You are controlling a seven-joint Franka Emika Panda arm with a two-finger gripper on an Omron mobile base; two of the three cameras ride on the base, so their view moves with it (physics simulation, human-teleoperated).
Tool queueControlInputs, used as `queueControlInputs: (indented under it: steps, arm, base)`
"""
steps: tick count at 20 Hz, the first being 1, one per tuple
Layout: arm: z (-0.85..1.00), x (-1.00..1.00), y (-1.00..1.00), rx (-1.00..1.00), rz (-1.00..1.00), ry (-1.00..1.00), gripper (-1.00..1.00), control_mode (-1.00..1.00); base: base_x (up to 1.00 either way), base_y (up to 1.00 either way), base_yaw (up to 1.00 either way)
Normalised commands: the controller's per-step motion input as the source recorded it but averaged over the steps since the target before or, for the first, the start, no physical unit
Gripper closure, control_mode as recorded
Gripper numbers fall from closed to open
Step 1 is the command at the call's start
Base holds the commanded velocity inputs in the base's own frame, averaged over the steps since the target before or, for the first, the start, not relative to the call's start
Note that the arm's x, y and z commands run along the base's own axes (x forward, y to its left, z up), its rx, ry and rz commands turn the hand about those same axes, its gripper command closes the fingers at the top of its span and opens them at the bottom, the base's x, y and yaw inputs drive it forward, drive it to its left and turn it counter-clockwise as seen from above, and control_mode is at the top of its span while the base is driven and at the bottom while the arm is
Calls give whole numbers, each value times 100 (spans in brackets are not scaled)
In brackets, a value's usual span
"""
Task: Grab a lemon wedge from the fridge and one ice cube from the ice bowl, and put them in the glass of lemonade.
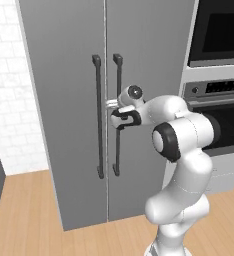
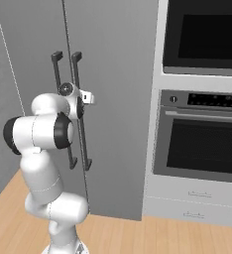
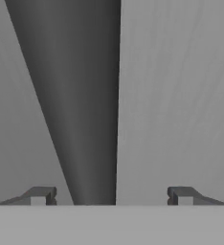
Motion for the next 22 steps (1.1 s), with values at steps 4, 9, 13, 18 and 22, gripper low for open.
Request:
queueControlInputs:
  steps: [4,9,13,18,22]
  arm:
    - [4,19,0,0,0,13,100,-100]
    - [24,0,-5,0,-8,10,100,-100]
    - [31,-18,-26,0,-12,8,100,-100]
    - [14,-53,-54,6,-15,0,100,-100]
    - [12,-80,-81,12,-13,0,100,-100]
  base:
    - [0,0,0]
    - [0,0,0]
    - [0,0,0]
    - [0,0,0]
    - [0,0,0]
